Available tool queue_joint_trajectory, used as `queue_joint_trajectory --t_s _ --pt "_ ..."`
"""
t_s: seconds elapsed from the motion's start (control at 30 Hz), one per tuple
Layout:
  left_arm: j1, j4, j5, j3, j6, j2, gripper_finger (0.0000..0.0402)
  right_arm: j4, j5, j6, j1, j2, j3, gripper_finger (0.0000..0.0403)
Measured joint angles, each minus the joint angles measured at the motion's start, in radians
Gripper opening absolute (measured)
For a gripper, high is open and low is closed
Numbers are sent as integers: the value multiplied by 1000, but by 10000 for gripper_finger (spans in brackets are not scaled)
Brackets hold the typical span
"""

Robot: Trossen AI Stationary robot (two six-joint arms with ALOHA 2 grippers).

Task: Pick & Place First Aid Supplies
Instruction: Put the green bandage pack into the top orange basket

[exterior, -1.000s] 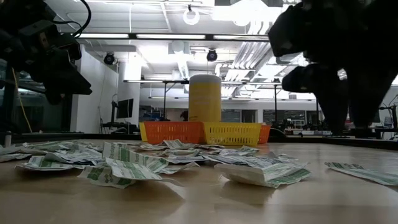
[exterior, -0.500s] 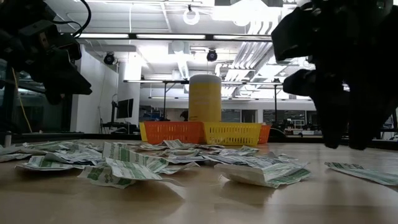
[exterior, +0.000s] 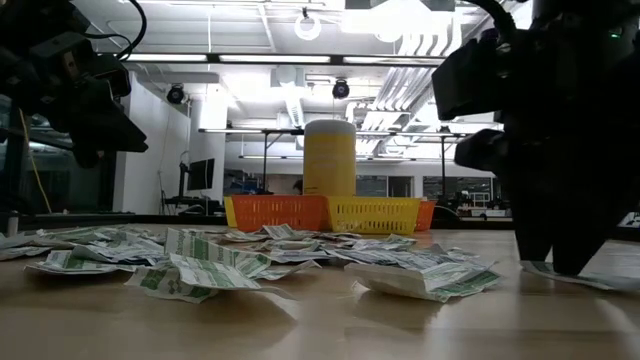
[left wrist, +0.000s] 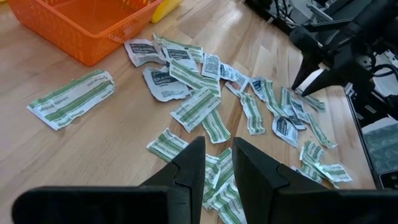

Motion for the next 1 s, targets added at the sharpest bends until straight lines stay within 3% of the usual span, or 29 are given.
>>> queue_joint_trajectory --t_s 0.37,0.7,1.0 --pt "0 0 0 0 0 0 80 -2 3 25 5 -4 0 6" --pt "0 0 0 0 0 0 80 -90 -22 145 -23 -142 -4 1" --pt "0 0 0 0 0 0 80 -211 109 283 -88 -352 -3 1"
